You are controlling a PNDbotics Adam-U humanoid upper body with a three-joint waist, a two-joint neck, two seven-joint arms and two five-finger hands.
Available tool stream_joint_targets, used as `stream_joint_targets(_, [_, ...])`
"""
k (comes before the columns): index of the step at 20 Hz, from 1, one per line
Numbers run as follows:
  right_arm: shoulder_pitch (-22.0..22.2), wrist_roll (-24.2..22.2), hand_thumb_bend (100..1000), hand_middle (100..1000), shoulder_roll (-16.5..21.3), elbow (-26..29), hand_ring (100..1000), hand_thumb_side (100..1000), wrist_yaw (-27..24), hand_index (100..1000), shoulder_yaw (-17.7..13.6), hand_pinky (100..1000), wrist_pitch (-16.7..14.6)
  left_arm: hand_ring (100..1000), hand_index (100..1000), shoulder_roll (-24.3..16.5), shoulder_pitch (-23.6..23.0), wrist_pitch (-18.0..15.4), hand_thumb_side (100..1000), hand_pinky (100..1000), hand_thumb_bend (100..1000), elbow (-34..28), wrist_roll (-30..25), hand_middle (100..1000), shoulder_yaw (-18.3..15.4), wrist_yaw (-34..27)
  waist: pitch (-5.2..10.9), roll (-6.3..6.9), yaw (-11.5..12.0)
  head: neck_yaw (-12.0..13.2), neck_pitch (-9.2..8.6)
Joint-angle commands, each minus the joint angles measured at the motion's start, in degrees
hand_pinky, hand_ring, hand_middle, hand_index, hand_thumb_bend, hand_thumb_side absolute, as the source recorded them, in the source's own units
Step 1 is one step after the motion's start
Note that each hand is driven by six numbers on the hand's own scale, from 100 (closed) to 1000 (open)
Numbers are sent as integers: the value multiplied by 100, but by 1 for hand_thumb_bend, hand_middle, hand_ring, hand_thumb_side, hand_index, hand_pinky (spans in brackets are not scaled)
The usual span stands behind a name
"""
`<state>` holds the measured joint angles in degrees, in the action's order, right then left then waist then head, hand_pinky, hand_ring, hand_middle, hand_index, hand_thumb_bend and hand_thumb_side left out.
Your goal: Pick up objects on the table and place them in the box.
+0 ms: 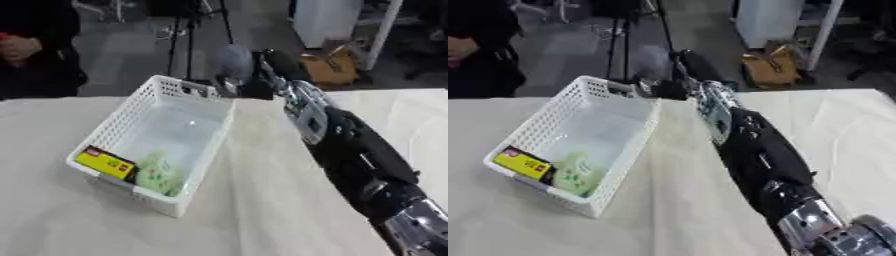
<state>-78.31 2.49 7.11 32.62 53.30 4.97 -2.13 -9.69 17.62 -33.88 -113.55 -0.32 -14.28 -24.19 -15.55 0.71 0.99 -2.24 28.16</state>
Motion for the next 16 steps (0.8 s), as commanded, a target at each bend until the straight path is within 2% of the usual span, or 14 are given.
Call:
stream_joint_targets(1, [-223,58,534,467,-128,76,911,839,50,721,-13,952,19,626,711,-119,42,15,621,674,100,-104,4,729,14,-19,139,14,27,-42,-6])
stream_joint_targets(2, [-237,71,383,469,-235,35,911,865,98,721,-19,952,34,626,711,-112,46,20,621,674,100,-104,-2,729,18,-19,133,16,50,-60,-12])
stream_joint_targets(10, [-222,198,378,473,-709,-209,911,860,436,722,-99,952,35,627,711,-77,66,22,622,675,100,-104,-45,731,30,-46,76,24,144,-133,-58])
stream_joint_targets(16, [-217,269,378,481,-923,-340,913,869,704,726,-106,951,14,627,711,-64,75,21,622,675,100,-104,-68,732,33,-56,44,22,179,-164,-68])
